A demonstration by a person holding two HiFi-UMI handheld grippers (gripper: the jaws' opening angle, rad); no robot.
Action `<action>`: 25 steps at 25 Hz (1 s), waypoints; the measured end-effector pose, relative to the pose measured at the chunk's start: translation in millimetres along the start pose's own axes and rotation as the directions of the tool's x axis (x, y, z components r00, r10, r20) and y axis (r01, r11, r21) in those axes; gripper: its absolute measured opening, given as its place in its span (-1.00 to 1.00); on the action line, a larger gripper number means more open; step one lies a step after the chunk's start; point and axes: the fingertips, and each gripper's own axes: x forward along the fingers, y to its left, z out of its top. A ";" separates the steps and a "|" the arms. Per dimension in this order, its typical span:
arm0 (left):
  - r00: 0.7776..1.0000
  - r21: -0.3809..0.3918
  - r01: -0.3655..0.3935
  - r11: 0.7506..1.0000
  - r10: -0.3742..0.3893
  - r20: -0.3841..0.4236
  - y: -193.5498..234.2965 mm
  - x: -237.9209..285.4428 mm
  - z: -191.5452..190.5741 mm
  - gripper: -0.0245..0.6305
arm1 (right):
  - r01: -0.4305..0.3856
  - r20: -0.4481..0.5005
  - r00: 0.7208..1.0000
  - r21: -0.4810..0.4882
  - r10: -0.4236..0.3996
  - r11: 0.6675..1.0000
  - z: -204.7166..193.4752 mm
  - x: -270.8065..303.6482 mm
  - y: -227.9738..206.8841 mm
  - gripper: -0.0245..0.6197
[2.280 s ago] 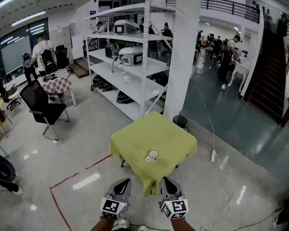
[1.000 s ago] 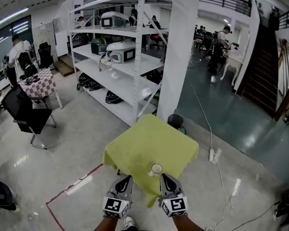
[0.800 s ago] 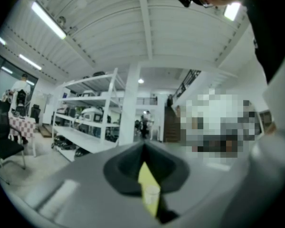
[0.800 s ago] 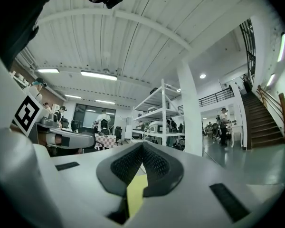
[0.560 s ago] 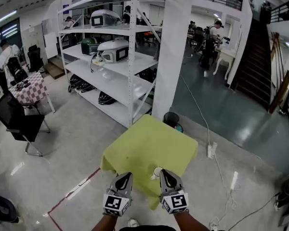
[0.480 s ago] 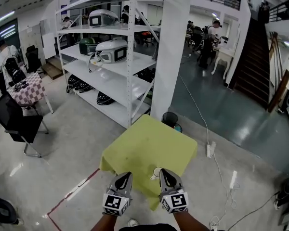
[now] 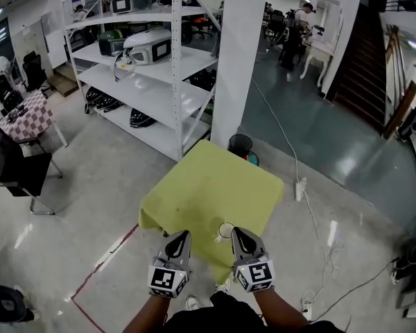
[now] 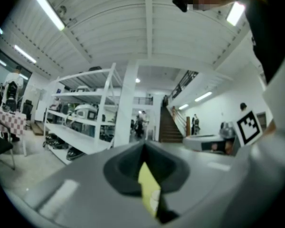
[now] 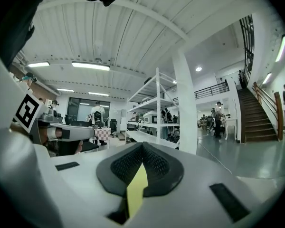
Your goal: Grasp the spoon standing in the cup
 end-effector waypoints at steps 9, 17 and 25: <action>0.995 -0.005 -0.010 1.000 0.009 -0.100 -8.5 24.1 -49.3 -0.91 | 0.008 -0.142 0.990 0.044 -0.002 0.999 -70.7 9.8 -20.1 -0.92; 0.980 -0.033 -0.039 0.999 0.032 -0.195 -9.4 41.1 -98.4 -0.91 | -0.020 -0.287 0.957 0.090 0.045 0.996 -142.5 21.6 -34.2 -0.92; 0.966 -0.027 -0.049 0.998 0.040 -0.257 -9.3 58.5 -132.6 -0.91 | -0.032 -0.412 0.909 0.093 0.068 0.995 -197.1 64.1 -52.1 -0.58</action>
